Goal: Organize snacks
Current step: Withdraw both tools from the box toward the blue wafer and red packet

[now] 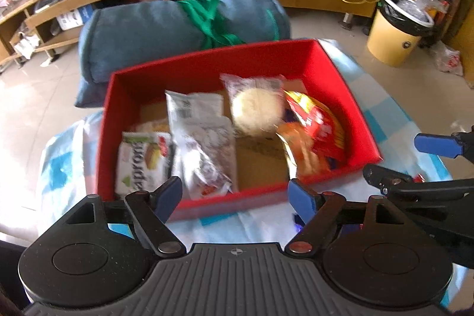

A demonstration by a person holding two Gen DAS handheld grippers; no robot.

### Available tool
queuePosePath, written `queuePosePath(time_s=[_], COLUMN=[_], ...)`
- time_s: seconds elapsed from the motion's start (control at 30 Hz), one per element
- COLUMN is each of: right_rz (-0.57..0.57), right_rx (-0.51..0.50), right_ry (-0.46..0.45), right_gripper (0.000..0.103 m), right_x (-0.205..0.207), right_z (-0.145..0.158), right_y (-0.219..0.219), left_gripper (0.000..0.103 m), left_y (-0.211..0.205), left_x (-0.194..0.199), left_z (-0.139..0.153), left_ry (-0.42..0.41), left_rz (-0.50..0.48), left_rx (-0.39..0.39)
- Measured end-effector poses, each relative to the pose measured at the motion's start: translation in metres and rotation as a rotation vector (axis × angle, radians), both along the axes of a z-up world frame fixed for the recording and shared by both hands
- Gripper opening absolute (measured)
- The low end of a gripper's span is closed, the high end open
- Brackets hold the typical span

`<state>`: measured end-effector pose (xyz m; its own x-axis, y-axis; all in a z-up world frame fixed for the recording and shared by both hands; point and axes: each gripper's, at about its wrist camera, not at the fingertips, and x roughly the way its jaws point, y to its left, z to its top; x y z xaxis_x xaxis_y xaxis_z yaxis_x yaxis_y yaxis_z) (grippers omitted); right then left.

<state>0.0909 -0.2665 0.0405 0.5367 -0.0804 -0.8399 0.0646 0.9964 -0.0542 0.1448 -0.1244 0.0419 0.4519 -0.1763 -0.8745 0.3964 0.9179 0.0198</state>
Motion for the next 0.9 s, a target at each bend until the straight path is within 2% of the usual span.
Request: queuePosePath(time_s=[0.37, 0.53, 0.9], right_rz=[-0.055, -0.053, -0.025], right_rx=[-0.018, -0.008, 0.015], right_ry=[0.115, 0.147, 0.163], right_gripper=[0.062, 0.062, 0.062], right_x=[-0.026, -0.015, 0.007], right_z=[-0.030, -0.045, -0.067], right_y=[-0.040, -0.056, -0.069], left_gripper=[0.084, 0.084, 0.085], left_y=[-0.018, -0.032, -0.053], left_x=[-0.030, -0.039, -0.046], left_z=[-0.025, -0.039, -0.053], left_ry=[0.083, 0.123, 0.146], left_rz=[-0.040, -0.048, -0.067], left_rx=[0.009, 0.018, 0.042])
